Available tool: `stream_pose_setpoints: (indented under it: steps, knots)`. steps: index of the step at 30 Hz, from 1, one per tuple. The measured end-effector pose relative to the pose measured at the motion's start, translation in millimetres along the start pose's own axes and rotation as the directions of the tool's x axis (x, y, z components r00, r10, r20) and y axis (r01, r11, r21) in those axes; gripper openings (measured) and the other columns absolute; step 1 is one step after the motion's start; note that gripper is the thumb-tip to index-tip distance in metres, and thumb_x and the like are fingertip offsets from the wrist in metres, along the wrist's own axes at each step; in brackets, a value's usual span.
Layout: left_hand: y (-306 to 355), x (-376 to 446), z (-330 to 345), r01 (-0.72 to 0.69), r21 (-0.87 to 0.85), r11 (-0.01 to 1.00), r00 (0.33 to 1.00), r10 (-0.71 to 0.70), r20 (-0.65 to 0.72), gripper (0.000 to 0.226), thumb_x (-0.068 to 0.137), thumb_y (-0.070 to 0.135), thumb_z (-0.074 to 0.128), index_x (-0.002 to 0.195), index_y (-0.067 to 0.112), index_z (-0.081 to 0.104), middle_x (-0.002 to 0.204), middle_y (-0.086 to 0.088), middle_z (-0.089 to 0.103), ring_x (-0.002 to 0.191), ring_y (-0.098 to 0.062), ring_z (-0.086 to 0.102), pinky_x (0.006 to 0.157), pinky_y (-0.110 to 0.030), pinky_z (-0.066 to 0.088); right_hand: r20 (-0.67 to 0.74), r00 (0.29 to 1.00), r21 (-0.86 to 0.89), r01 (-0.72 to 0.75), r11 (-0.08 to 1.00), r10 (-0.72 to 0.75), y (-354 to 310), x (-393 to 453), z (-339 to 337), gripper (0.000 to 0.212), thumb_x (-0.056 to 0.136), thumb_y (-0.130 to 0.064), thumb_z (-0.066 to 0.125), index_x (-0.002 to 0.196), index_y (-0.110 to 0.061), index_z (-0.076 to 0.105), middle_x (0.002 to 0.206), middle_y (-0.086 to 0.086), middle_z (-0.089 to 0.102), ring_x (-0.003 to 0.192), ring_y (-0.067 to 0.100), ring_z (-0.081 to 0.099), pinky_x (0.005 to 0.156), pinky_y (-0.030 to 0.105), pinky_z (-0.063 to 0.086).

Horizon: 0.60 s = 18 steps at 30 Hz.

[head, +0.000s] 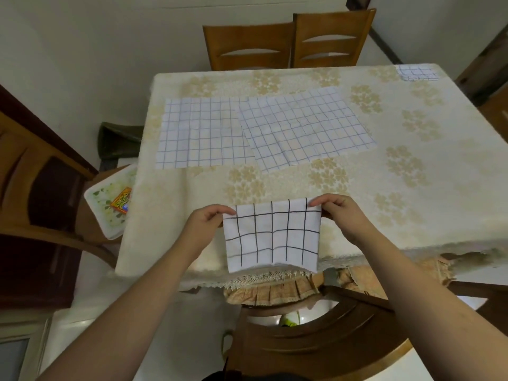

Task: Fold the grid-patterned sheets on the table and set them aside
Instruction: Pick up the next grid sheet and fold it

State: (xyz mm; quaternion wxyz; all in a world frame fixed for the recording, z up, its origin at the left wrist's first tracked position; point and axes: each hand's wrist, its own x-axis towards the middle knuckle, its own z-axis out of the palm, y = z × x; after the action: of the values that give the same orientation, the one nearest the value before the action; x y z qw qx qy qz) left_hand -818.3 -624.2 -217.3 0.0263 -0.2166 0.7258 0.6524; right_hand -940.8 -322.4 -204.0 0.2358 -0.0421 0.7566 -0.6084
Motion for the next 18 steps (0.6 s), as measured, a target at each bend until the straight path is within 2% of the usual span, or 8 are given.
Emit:
stream_pose_setpoints:
  steps: [3, 6, 7, 10, 12, 14, 16, 18]
  knots:
    - [14.0, -0.2, -2.6, 0.01, -0.085, 0.996, 0.999, -0.007, 0.035, 0.03, 0.097, 0.007, 0.044, 0.094, 0.012, 0.074, 0.106, -0.005, 0.073, 0.103, -0.02, 0.068, 0.094, -0.035, 0.052, 0.007, 1.0, 0.046, 0.015, 0.999, -0.015, -12.0, -4.9, 3.7, 0.035, 0.097, 0.0, 0.04, 0.089, -0.008, 0.072, 0.106, 0.01, 0.069, 0.099, 0.024, 0.065, 0.083, 0.03, 0.053]
    - [18.8, 1.8, -3.4, -0.059, 0.008, 0.998, 0.998, 0.059, -0.027, 0.013, 0.095, 0.02, 0.06, 0.089, 0.022, 0.072, 0.1, 0.01, 0.071, 0.095, 0.0, 0.064, 0.085, -0.026, 0.048, -0.021, 0.996, -0.024, 0.084, 0.996, -0.084, -19.1, -8.9, 7.6, 0.013, 0.095, -0.011, 0.058, 0.103, -0.012, 0.069, 0.088, 0.002, 0.066, 0.084, 0.015, 0.063, 0.074, 0.022, 0.053]
    - [21.1, 2.2, -3.5, -0.079, 0.043, 0.996, 0.996, 0.081, -0.048, 0.006, 0.092, 0.022, 0.065, 0.089, 0.025, 0.069, 0.101, 0.013, 0.068, 0.094, 0.003, 0.061, 0.082, -0.023, 0.045, -0.025, 0.994, -0.024, 0.106, 0.994, -0.106, -19.7, -9.4, 8.3, 0.017, 0.093, -0.011, 0.063, 0.108, -0.015, 0.067, 0.084, 0.001, 0.067, 0.082, 0.014, 0.065, 0.073, 0.02, 0.052]
    - [25.8, 3.3, -5.0, -0.134, 0.043, 0.99, 0.989, 0.137, -0.059, 0.02, 0.087, 0.019, 0.072, 0.1, 0.032, 0.065, 0.101, 0.013, 0.062, 0.102, -0.007, 0.059, 0.083, -0.018, 0.043, -0.032, 0.991, -0.001, 0.131, 0.991, -0.131, -23.8, -11.4, 10.0, 0.029, 0.089, -0.008, 0.068, 0.114, -0.021, 0.065, 0.084, 0.001, 0.074, 0.086, 0.015, 0.069, 0.077, 0.02, 0.053]
    - [31.5, 1.3, -5.7, -0.169, 0.066, 0.983, 0.985, 0.171, -0.035, 0.029, 0.087, 0.013, 0.071, 0.11, 0.03, 0.065, 0.091, 0.015, 0.061, 0.097, -0.006, 0.061, 0.081, -0.012, 0.045, -0.034, 0.989, -0.029, 0.14, 0.99, -0.14, -26.5, -12.8, 10.9, 0.025, 0.088, -0.007, 0.068, 0.109, -0.021, 0.067, 0.088, 0.002, 0.074, 0.089, 0.017, 0.07, 0.08, 0.023, 0.053]
    - [35.4, -0.8, -5.9, -0.2, 0.104, 0.974, 0.979, 0.202, -0.005, 0.031, 0.087, 0.007, 0.069, 0.112, 0.025, 0.065, 0.093, 0.014, 0.064, 0.089, -0.003, 0.064, 0.078, -0.008, 0.047, -0.043, 0.989, -0.061, 0.14, 0.988, -0.143, -29.4, -14.2, 11.5, 0.021, 0.089, -0.007, 0.068, 0.104, -0.021, 0.069, 0.093, 0.003, 0.074, 0.092, 0.017, 0.069, 0.084, 0.028, 0.053]
    - [37.3, -1.5, -8.4, -0.211, 0.132, 0.968, 0.977, 0.209, 0.028, 0.032, 0.087, 0.006, 0.069, 0.112, 0.026, 0.066, 0.103, 0.007, 0.066, 0.089, -0.002, 0.065, 0.077, -0.009, 0.049, -0.053, 0.987, -0.088, 0.147, 0.985, -0.152, -31.8, -15.9, 11.7, 0.02, 0.089, -0.009, 0.068, 0.102, -0.023, 0.07, 0.094, 0.002, 0.075, 0.093, 0.016, 0.069, 0.086, 0.031, 0.053]
    - [36.2, 0.1, -10.3, -0.212, 0.181, 0.96, 0.977, 0.209, 0.038, 0.031, 0.087, 0.009, 0.07, 0.112, 0.028, 0.066, 0.102, 0.005, 0.065, 0.089, -0.004, 0.064, 0.078, -0.015, 0.051, -0.074, 0.982, -0.118, 0.166, 0.979, -0.175, -35.0, -17.9, 12.4, 0.019, 0.089, -0.011, 0.069, 0.101, -0.025, 0.07, 0.091, -0.004, 0.074, 0.089, 0.012, 0.069, 0.081, 0.028, 0.052]
